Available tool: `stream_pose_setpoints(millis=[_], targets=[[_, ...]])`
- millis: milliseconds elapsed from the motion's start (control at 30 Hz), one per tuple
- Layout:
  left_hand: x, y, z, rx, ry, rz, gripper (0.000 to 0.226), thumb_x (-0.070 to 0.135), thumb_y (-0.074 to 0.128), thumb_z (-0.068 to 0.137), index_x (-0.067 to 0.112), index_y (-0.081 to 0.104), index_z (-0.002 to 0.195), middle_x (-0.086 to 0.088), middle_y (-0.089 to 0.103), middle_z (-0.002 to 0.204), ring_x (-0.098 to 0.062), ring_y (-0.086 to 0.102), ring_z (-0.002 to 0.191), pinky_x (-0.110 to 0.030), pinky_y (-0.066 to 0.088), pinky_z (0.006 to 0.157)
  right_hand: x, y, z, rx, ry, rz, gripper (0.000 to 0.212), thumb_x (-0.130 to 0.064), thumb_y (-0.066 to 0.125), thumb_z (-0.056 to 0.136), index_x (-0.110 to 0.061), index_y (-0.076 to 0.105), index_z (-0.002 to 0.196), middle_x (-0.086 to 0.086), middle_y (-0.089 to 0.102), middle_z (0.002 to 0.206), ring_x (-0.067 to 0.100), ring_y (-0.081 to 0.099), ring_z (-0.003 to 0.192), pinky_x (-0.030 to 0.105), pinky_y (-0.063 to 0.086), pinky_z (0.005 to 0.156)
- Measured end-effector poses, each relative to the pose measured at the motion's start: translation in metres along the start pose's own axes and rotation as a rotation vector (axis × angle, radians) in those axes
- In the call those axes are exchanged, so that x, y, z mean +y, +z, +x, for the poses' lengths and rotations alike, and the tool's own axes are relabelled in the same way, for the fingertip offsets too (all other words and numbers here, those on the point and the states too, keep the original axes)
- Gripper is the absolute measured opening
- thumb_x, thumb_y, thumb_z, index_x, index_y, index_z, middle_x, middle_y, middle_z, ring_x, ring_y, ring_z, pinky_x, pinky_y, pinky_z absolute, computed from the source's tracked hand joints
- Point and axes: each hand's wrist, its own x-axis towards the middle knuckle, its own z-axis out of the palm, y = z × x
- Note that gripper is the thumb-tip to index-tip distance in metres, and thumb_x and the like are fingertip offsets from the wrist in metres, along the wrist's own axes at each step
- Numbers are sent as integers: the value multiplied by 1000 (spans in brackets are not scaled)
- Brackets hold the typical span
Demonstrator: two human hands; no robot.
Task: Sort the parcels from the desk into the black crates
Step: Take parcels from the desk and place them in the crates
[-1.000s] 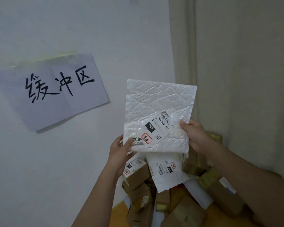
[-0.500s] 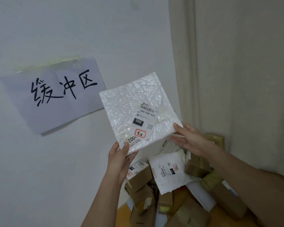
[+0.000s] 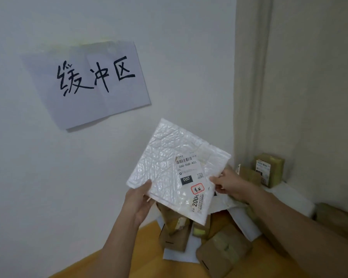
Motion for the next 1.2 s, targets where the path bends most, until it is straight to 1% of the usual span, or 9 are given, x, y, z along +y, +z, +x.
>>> stream_pose_setpoints(millis=[133, 267, 400, 500, 667, 800, 900, 1067, 1200], targets=[[-10, -40, 2, 85, -1, 27, 14, 2, 57, 95, 7, 61, 107, -11, 66, 108, -25, 63, 92, -36, 53, 72, 24, 6, 0, -77, 77, -86, 17, -8, 61, 95, -7, 61, 112, 12, 71, 104, 22, 65, 84, 28, 50, 67], [-42, -78, 4, 173, -65, 5, 24, 0, 54, 97, 0, 54, 121, -17, 63, 112, -29, 63, 93, -38, 53, 71, 43, 17, -3, -107, 151, -42, 37, -15, 65, 94, -16, 56, 130, 6, 72, 107, 21, 68, 91, 29, 54, 73], [-77, -117, -2, 252, -137, -35, 33, 1, 51, 98, -6, 50, 130, -24, 61, 126, -35, 63, 106, -37, 59, 67, 68, 35, -9, -397, 265, -75, 89, -6, 69, 90, -53, 15, 144, 13, 71, 115, 32, 70, 102, 48, 58, 81], [-98, -141, -22, 337, -185, -88, 35, 0, 53, 96, -6, 50, 130, -22, 61, 127, -36, 62, 112, -38, 58, 66, 82, 60, -12, -466, 248, -130, 107, 2, 71, 86, -47, 4, 153, 8, 72, 109, 27, 71, 100, 50, 59, 82], [-111, -173, -68, 486, -219, -115, 35, -1, 57, 95, -8, 50, 129, -21, 61, 125, -35, 59, 115, -43, 54, 82, 93, 96, -10, -520, 279, -88, 100, 3, 72, 85, -35, 14, 155, 9, 73, 111, 22, 71, 99, 36, 61, 71], [-124, -180, -109, 613, -271, -75, 20, 5, 64, 92, 2, 61, 112, -11, 65, 106, -25, 62, 97, -37, 49, 87, 102, 123, -3, -497, 245, -196, 63, 7, 67, 87, -10, 45, 143, 3, 69, 99, 15, 69, 85, 32, 61, 70], [-140, -190, -130, 747, -292, -50, 30, 8, 68, 91, 0, 60, 118, -10, 65, 100, -23, 61, 89, -34, 52, 78, 120, 136, 1, -492, 210, -230, 49, 4, 64, 90, -9, 51, 135, -2, 66, 96, 11, 66, 84, 26, 58, 67], [-168, -200, -176, 896, -356, -116, 34, 7, 70, 89, -1, 61, 121, -10, 65, 95, -19, 59, 76, -24, 53, 56, 157, 164, 0, -605, 219, -301, 43, 2, 63, 91, -19, 52, 127, 7, 68, 107, 27, 67, 101, 54, 53, 94], [-178, -215, -217, 986, -325, -188, 28, -4, 55, 96, -6, 55, 123, -17, 62, 104, -25, 60, 90, -29, 52, 71, 179, 201, -18, -702, 231, -334, 37, 2, 64, 91, -27, 55, 113, 17, 66, 117, 30, 67, 101, 55, 53, 93]])
